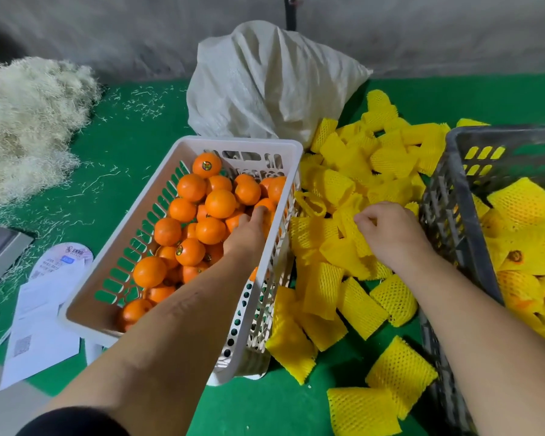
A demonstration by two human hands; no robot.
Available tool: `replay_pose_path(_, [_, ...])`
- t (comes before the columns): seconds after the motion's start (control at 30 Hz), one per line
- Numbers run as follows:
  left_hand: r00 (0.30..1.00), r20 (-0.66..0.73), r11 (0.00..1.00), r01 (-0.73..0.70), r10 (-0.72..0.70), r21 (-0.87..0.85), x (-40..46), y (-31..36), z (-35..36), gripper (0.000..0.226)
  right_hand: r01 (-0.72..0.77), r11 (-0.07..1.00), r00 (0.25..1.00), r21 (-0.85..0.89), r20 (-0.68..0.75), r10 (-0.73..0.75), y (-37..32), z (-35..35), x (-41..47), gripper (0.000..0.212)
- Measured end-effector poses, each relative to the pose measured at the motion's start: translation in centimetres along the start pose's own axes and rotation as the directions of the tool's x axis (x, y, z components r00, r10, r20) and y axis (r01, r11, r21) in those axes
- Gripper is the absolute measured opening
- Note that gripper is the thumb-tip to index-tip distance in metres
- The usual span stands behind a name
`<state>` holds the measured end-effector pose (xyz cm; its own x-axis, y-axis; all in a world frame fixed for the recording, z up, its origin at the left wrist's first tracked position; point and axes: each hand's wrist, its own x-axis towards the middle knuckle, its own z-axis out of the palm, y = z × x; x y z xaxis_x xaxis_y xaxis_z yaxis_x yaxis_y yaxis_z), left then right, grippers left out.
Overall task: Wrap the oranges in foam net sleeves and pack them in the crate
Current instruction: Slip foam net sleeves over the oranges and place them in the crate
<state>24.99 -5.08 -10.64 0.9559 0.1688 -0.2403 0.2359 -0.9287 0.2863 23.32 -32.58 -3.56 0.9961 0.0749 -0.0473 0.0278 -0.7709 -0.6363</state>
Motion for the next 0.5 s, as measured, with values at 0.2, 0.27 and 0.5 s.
replay_pose_path(0.2, [0.99, -0.134, 0.991, -0.031, 0.049, 0.131, -1.7, 0.1, -0.3, 0.034, -0.079, 0.977, 0.996, 0.201, -0.024, 0.085, 0.7, 0.2, 0.0, 0.039])
replay_pose_path(0.27, [0.986, -0.165, 0.998, 0.005, 0.005, 0.061, -3.1, -0.5, -1.3, 0.045, -0.093, 0.98, 0.996, 0.173, 0.026, 0.089, 0.5, 0.1, -0.2, 0.055])
replay_pose_path(0.5, [0.964, -0.213, 0.498, -0.109, -0.157, -0.86, -12.3, 1.8, -4.8, 0.051, -0.142, 0.894, 0.99, 0.425, 0.081, 0.118, -3.4, 0.7, -3.7, 0.045])
